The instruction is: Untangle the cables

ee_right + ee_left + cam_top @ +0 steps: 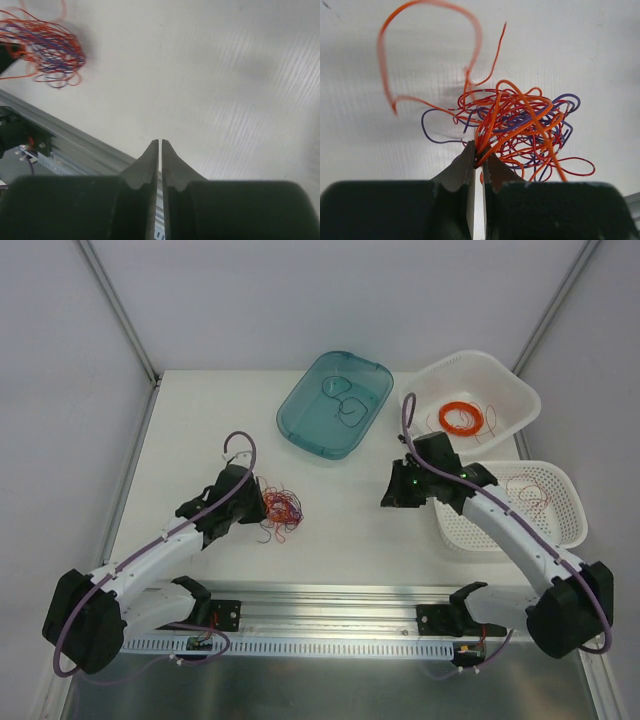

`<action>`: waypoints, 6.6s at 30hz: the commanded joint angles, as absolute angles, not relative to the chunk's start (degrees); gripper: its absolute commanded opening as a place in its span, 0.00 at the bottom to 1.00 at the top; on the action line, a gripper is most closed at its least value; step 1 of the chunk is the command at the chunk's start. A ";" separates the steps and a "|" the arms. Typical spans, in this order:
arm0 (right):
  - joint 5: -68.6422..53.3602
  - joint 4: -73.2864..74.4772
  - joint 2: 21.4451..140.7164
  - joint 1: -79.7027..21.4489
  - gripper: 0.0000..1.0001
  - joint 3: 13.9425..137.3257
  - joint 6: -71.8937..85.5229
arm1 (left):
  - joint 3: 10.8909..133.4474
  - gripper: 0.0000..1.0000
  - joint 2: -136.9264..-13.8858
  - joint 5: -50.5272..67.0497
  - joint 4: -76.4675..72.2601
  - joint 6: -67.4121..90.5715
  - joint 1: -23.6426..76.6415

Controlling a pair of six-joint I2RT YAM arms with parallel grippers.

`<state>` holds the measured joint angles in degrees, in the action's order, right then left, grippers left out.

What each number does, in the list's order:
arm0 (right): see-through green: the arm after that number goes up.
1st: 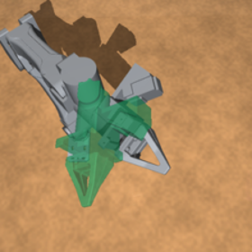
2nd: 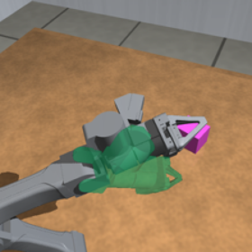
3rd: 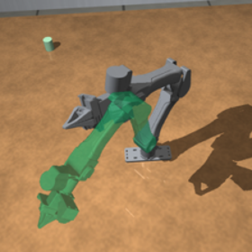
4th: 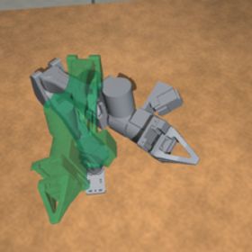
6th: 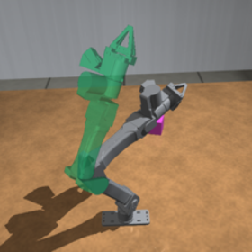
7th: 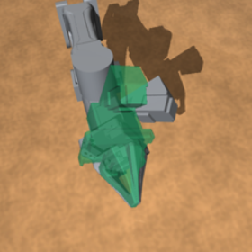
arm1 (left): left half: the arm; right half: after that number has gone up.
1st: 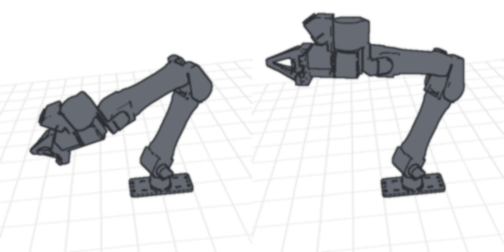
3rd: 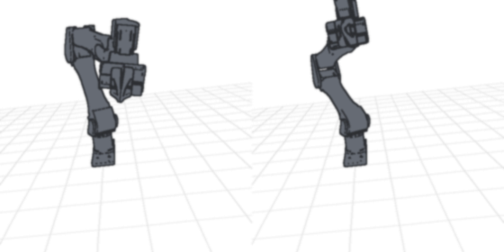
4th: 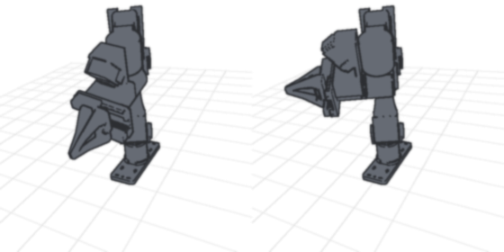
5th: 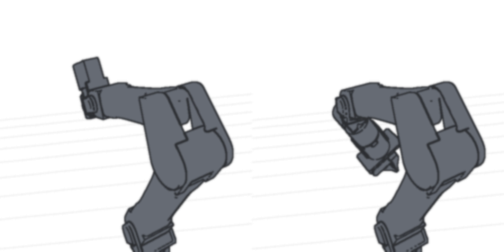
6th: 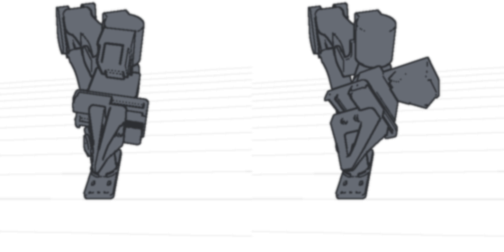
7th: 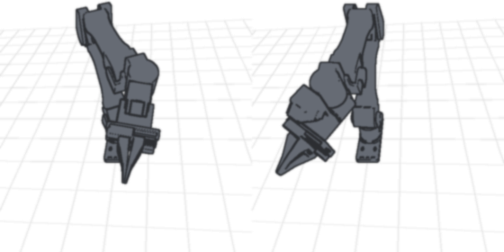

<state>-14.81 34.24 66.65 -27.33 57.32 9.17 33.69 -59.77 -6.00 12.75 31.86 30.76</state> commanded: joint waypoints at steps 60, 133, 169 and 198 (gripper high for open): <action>-41.31 6.42 90.88 -47.02 0.48 70.23 -10.46 | 41.66 0.00 -64.25 30.32 9.84 20.30 35.24; -6.43 20.30 65.48 -45.61 0.01 82.18 -1.93 | 42.61 0.95 -53.69 9.76 -12.64 21.90 41.04; 10.72 23.99 68.47 -56.43 0.01 95.53 -6.15 | 34.02 0.72 -74.96 -15.81 -25.05 31.19 47.29; 18.12 34.28 64.77 -49.31 0.01 90.46 -8.89 | 39.18 0.25 -48.09 -25.34 8.44 23.75 31.82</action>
